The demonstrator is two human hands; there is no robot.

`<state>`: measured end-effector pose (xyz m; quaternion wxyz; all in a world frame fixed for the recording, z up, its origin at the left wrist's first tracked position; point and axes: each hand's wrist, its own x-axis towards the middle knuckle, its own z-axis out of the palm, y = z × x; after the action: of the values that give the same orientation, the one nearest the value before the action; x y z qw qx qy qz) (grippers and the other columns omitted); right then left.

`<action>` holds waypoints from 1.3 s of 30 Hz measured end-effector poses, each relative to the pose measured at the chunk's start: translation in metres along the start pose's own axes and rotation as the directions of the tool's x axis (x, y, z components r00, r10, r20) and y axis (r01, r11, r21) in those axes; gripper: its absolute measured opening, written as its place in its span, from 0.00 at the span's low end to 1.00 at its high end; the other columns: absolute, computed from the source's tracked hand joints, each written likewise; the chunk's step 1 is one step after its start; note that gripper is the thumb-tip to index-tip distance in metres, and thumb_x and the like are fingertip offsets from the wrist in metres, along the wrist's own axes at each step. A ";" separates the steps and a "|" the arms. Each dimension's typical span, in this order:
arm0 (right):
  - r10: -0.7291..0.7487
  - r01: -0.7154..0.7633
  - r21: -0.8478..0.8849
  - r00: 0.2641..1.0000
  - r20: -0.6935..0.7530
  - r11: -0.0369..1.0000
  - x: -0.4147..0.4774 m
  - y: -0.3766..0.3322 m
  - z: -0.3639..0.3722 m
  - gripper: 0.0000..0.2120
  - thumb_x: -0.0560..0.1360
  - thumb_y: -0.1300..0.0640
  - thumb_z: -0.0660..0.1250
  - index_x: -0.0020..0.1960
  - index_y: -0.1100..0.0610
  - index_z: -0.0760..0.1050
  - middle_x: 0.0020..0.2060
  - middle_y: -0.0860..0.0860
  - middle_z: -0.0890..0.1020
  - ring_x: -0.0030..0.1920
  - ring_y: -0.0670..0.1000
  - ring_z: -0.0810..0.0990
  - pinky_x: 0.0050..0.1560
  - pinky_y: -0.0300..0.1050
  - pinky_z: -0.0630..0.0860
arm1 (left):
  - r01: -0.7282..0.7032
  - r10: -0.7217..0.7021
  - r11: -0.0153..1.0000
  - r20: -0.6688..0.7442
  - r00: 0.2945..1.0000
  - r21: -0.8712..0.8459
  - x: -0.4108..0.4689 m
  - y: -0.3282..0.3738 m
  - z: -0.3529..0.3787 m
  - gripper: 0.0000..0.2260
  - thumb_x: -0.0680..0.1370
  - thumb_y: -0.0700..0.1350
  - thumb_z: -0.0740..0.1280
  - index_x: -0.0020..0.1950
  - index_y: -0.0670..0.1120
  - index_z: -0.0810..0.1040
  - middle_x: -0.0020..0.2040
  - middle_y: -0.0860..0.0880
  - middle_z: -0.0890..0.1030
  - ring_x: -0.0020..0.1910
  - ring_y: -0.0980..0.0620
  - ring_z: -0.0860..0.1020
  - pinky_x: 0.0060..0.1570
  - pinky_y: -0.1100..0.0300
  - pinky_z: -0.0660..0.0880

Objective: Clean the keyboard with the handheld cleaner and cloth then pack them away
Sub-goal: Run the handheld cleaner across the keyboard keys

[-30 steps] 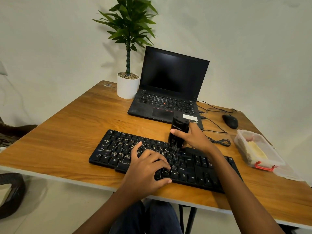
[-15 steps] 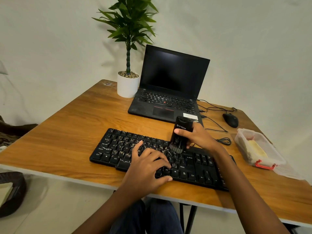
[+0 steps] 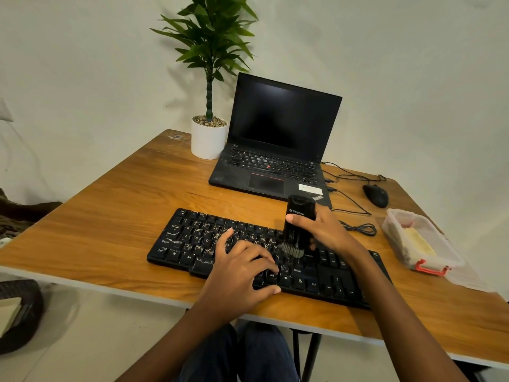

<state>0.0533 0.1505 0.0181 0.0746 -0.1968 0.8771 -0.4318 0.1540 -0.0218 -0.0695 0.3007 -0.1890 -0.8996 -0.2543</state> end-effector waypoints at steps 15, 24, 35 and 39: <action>0.011 -0.011 -0.015 1.000 0.009 1.000 -0.007 -0.007 -0.007 0.08 0.74 0.50 0.66 0.49 0.49 0.67 0.45 0.52 0.79 0.42 0.52 0.82 0.41 0.54 0.80 | -0.003 0.002 1.000 -0.018 1.000 -0.013 0.001 0.000 0.000 0.13 0.69 0.64 0.65 0.46 0.59 0.80 0.47 0.63 0.77 0.52 0.63 0.72 0.71 0.48 0.47; -0.058 0.057 -0.039 0.998 -0.009 0.998 -0.016 -0.010 0.000 0.06 0.75 0.51 0.65 0.47 0.48 0.68 0.41 0.47 0.78 0.38 0.43 0.78 0.29 0.31 0.73 | 0.011 -0.011 1.000 -0.013 1.000 -0.003 0.000 -0.001 0.001 0.13 0.68 0.64 0.65 0.46 0.59 0.80 0.47 0.63 0.77 0.52 0.63 0.72 0.71 0.47 0.47; -0.092 0.090 -0.031 0.994 -0.065 0.995 -0.018 -0.004 0.006 0.07 0.74 0.51 0.66 0.47 0.50 0.69 0.40 0.48 0.78 0.41 0.49 0.80 0.30 0.36 0.74 | 0.005 -0.005 1.000 -0.013 1.000 -0.010 0.001 -0.001 0.002 0.13 0.68 0.64 0.65 0.46 0.59 0.80 0.48 0.63 0.77 0.52 0.62 0.73 0.71 0.47 0.48; -0.087 0.084 0.066 0.996 0.036 0.994 -0.024 -0.003 0.011 0.05 0.75 0.52 0.65 0.47 0.51 0.69 0.38 0.49 0.78 0.31 0.41 0.79 0.24 0.36 0.71 | 0.004 -0.004 1.000 -0.014 1.000 -0.010 0.001 -0.001 0.001 0.13 0.68 0.64 0.65 0.46 0.59 0.80 0.48 0.63 0.78 0.52 0.62 0.73 0.70 0.46 0.49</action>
<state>0.0791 0.1509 0.0131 0.0791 -0.2400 0.8520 -0.4586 0.1520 -0.0218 -0.0702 0.3055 -0.1871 -0.8965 -0.2606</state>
